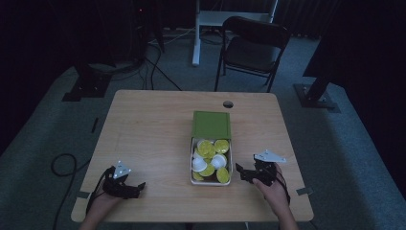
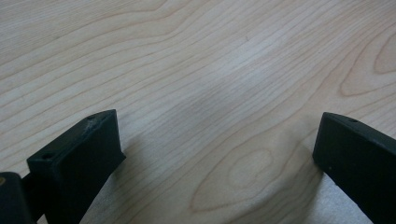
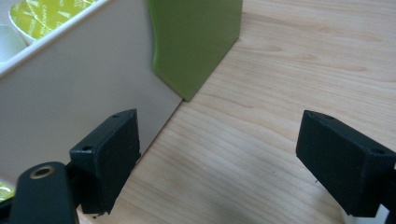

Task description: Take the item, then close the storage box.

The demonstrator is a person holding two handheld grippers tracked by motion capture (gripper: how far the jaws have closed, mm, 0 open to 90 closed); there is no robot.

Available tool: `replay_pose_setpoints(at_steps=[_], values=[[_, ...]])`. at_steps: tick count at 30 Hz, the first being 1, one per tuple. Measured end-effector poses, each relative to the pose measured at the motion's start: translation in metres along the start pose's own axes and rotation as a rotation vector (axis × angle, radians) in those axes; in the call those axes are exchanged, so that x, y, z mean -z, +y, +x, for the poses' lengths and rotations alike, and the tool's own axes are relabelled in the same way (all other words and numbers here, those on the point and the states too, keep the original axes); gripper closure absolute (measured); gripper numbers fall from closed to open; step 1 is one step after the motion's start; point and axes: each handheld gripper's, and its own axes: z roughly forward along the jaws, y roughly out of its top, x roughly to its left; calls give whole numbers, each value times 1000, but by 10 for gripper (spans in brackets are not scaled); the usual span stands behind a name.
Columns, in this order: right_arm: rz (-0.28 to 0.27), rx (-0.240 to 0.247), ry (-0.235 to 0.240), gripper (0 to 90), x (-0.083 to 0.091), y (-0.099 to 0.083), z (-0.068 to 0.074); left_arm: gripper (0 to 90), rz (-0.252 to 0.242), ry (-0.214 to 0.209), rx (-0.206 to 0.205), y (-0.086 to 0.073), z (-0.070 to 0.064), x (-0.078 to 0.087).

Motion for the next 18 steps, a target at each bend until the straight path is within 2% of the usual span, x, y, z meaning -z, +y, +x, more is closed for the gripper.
replay_pose_setpoints(at_steps=[5, 12, 16, 18], values=[[13, 10, 22, 122, -2, -4, 3, 11, -10, -29, -18, 6, -8, 2], [34, -5, 21, 121, -4, -10, 5, 11, -27, -73, -47, 14, -23, 5], [24, 8, 31, 121, 0, -12, 6, 11, -48, -117, -61, 20, -34, 7], [41, 28, 27, 121, 1, -13, 6, 11, -59, -126, -77, 24, -39, 7]])
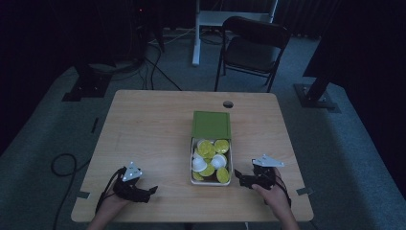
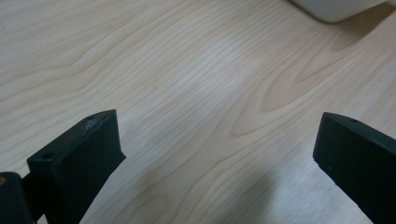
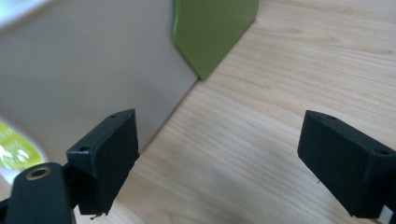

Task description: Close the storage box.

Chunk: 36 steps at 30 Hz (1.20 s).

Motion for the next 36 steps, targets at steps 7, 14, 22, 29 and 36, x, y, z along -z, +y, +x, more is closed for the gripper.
replay_pose_setpoints(at_steps=[7, 14, 22, 29, 36], values=[[16, 16, 29, 121, 2, -5, 2, 11, -41, -49, -20, 12, -16, -2], [-4, 31, 71, 121, 18, -7, 8, 11, -66, -81, -64, 26, -31, -3], [-54, 0, 126, 121, 29, -5, 10, 11, -96, -94, -93, 37, -43, -6], [-101, 9, 158, 121, 33, 0, 16, 11, -145, -80, -103, 50, -50, -10], [-102, 3, 170, 121, 28, 4, 15, 11, -173, -108, -114, 59, -54, -16]])
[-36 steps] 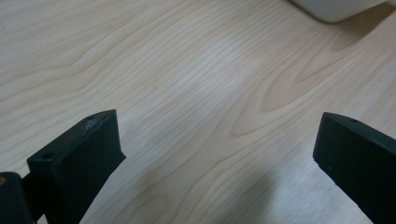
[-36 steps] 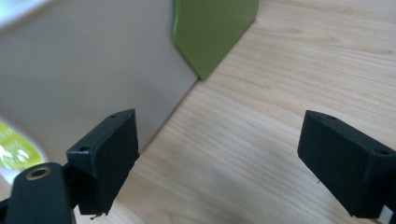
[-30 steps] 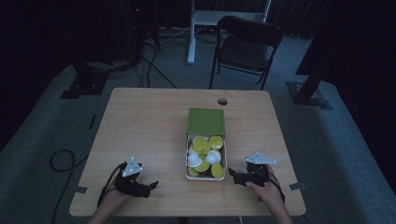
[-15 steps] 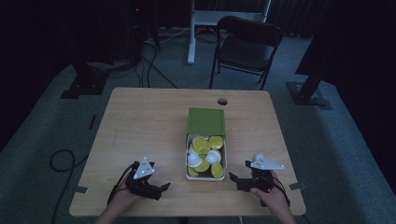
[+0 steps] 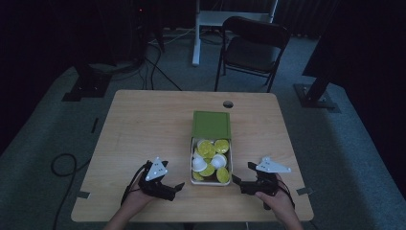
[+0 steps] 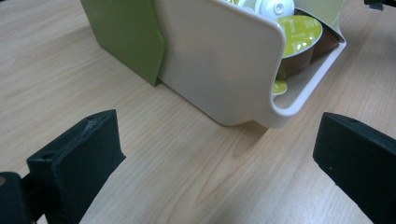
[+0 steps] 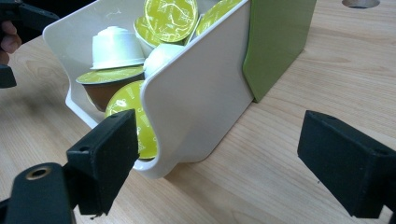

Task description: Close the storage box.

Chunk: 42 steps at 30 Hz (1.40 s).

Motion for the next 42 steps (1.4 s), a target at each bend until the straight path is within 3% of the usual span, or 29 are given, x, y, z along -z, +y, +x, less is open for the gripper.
replay_pose_setpoints(at_steps=[12, 18, 34, 42], values=[[20, 11, -7, 121, -8, 3, -1, 11, -32, 5, -21, 14, 4, -10], [21, 8, 6, 121, -9, 3, -3, 11, -24, -12, -28, 18, 5, -20], [23, 1, 33, 117, -12, 4, -7, 10, -8, -10, -59, 27, 12, -33], [27, 10, 22, 118, -16, 6, -9, 11, 0, 3, -47, 27, 19, -35]])
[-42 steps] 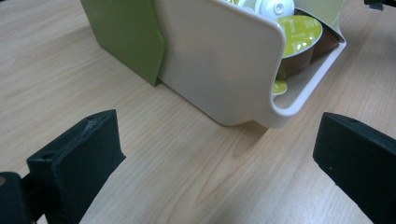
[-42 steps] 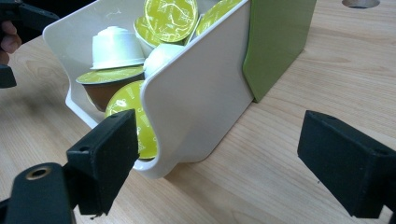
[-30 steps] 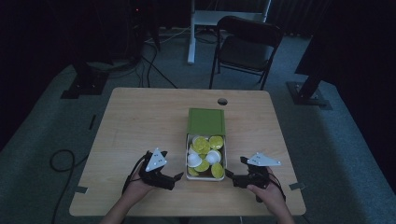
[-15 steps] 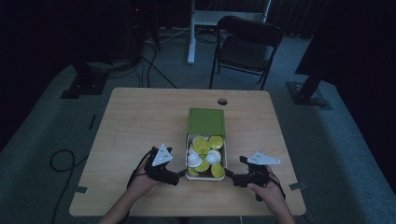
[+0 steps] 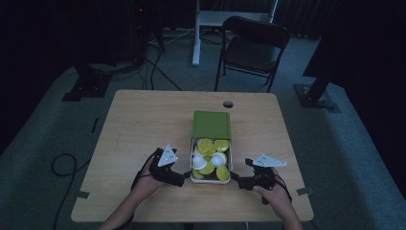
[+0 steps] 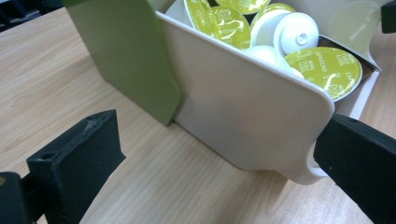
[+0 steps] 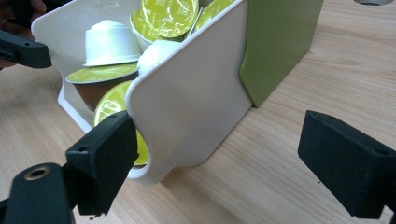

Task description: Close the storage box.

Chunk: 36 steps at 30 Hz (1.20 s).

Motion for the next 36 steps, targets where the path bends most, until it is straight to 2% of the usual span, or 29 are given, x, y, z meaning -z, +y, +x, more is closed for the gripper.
replay_pose_setpoints(at_steps=[13, 24, 30, 34, 36], values=[[6, -2, 6, 118, -8, 6, -6, 10, 15, 14, -1, 6, 10, -6], [18, 11, -15, 118, -18, 15, -13, 10, 31, 30, -12, 13, 18, -12], [16, -3, -19, 117, -21, 17, -17, 10, 40, 32, -17, 18, 22, -16], [9, -7, -31, 118, -23, 22, -22, 10, 24, 27, 1, 21, 27, -18], [12, -7, -34, 118, -25, 24, -23, 11, 34, 38, -13, 21, 30, -19]])
